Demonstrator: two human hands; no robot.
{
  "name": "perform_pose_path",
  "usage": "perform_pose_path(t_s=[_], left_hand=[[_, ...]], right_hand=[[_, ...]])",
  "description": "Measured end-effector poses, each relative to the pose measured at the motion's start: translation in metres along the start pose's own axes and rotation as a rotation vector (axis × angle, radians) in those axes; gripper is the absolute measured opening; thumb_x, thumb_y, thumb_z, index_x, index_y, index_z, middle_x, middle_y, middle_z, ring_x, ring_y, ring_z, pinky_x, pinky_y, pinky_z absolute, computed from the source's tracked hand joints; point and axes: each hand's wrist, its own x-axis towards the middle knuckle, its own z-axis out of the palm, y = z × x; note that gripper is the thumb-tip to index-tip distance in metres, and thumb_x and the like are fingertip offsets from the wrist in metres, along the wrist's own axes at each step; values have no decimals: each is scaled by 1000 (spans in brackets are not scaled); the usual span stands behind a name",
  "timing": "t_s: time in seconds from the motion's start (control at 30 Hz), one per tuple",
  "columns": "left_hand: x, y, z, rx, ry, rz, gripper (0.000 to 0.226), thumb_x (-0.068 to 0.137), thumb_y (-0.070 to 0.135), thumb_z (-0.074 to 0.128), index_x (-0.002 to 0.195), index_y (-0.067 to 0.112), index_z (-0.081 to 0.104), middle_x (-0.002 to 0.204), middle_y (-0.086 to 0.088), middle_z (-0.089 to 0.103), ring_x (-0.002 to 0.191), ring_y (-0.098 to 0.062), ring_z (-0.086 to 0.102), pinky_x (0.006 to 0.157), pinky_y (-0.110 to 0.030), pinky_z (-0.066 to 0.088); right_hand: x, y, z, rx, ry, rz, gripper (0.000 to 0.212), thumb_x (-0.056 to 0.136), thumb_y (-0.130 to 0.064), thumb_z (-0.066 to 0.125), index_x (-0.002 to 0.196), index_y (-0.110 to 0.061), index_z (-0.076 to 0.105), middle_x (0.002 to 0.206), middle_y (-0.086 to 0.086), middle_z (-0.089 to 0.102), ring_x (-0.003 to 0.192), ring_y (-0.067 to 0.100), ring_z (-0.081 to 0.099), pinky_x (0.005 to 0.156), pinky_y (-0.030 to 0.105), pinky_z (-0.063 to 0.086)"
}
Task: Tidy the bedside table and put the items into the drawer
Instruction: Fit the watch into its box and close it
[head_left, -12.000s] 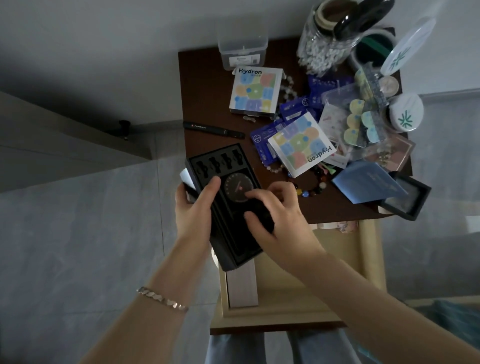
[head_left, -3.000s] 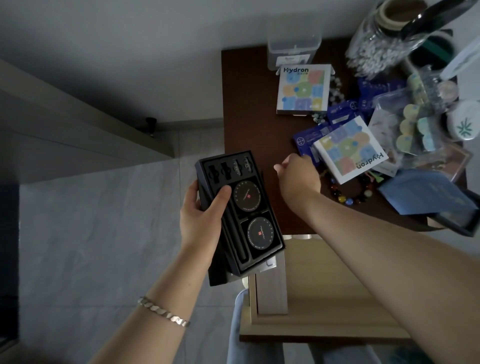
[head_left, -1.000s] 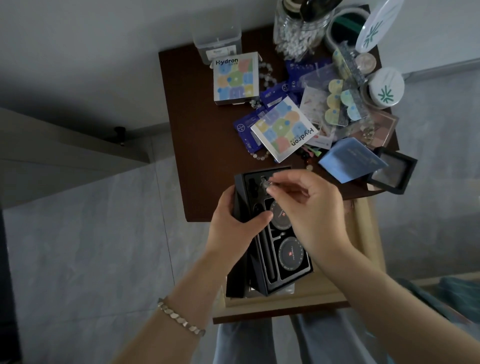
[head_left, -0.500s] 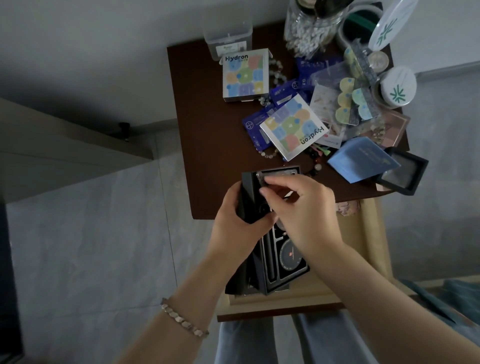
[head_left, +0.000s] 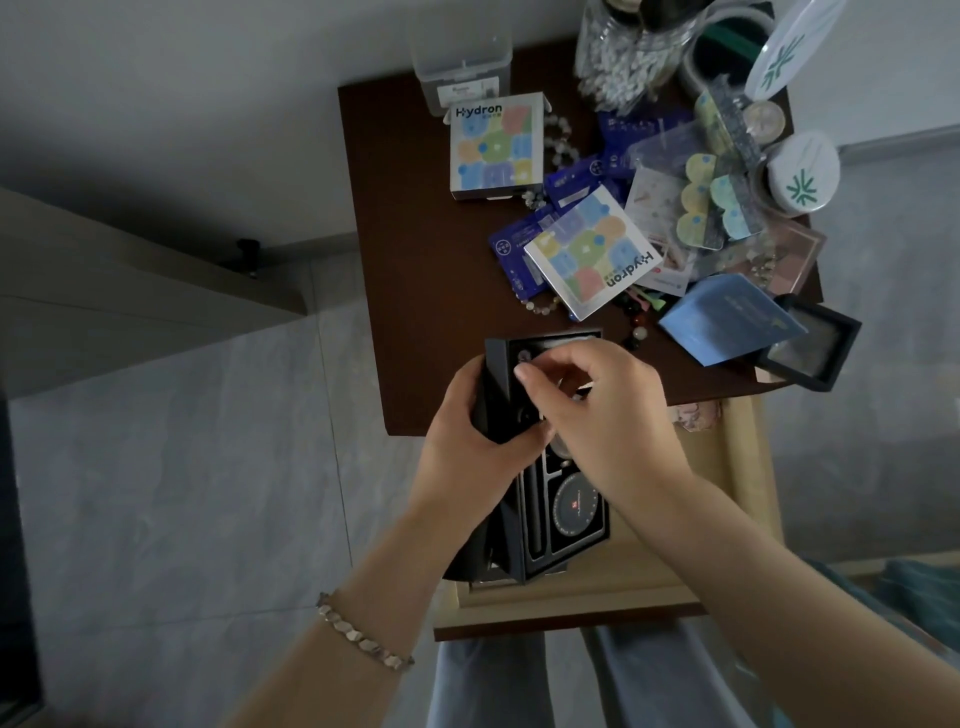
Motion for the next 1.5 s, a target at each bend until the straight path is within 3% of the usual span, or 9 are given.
perform_pose_path(t_s=[0.23,0.57,0.7,0.8,0.9,1.0,1.17,1.33,1.5], left_hand=[[3,-7,-2,61,3,16,61,73,19,76,126,29,48,105,19,59,98,13,53,74,0,43],[3,-5,-3,29,-35,-7,57,71,17,78,116,37,49,102,14,63,94,5,60,73,-7,48],[6,-7,-7,-125,49,-159,53,72,18,77,111,40,48,102,12,65,95,-6,63,83,-24,52],[10,-3,-12,-339,109,-280,50,73,20,75,117,31,53,104,6,67,93,-16,67,85,-41,54],[15,-3,-16,-347,135,-295,53,69,30,77,118,27,55,105,5,67,94,-16,67,86,-42,54],[17,-1,-23,-239,104,-293,92,42,60,80,123,27,53,111,7,65,103,-16,63,91,-43,51],[23,-5,-46,-134,72,-283,85,40,38,78,119,36,48,107,9,60,99,-16,60,84,-40,51],[36,-17,-68,-477,442,-409,63,63,25,81,120,16,54,108,-7,68,85,-22,69,70,-37,57],[45,-18,-69,-891,698,-439,39,84,28,65,120,22,51,101,-2,70,86,-19,70,69,-37,58]], right_hand=[[9,5,-6,-77,-157,69,19,85,-36,62,83,-18,67,66,-8,61,53,3,51,48,16,38],[15,14,-3,149,-29,126,29,66,-39,78,62,-22,55,60,-7,56,50,1,48,47,11,38],[21,21,-14,124,131,193,31,83,-50,57,83,-18,59,72,-4,59,61,1,51,52,8,37],[16,33,-20,140,-118,295,39,89,-49,47,111,-18,54,90,-9,62,79,-1,56,59,10,40],[4,37,-13,241,-238,303,26,92,-36,49,115,-23,53,87,-18,56,77,-7,53,57,3,42],[3,42,-7,339,-195,356,22,91,-27,54,113,-24,54,86,-15,58,76,-3,56,59,8,47],[11,44,-14,474,-163,379,15,93,-19,52,104,-28,53,87,-9,63,72,0,61,57,11,51],[16,57,-41,669,22,458,19,93,-12,50,102,-25,60,87,-5,64,75,9,63,65,22,51],[5,61,-56,626,-86,431,22,89,-8,54,93,-25,66,79,-3,69,66,9,68,55,18,53]])
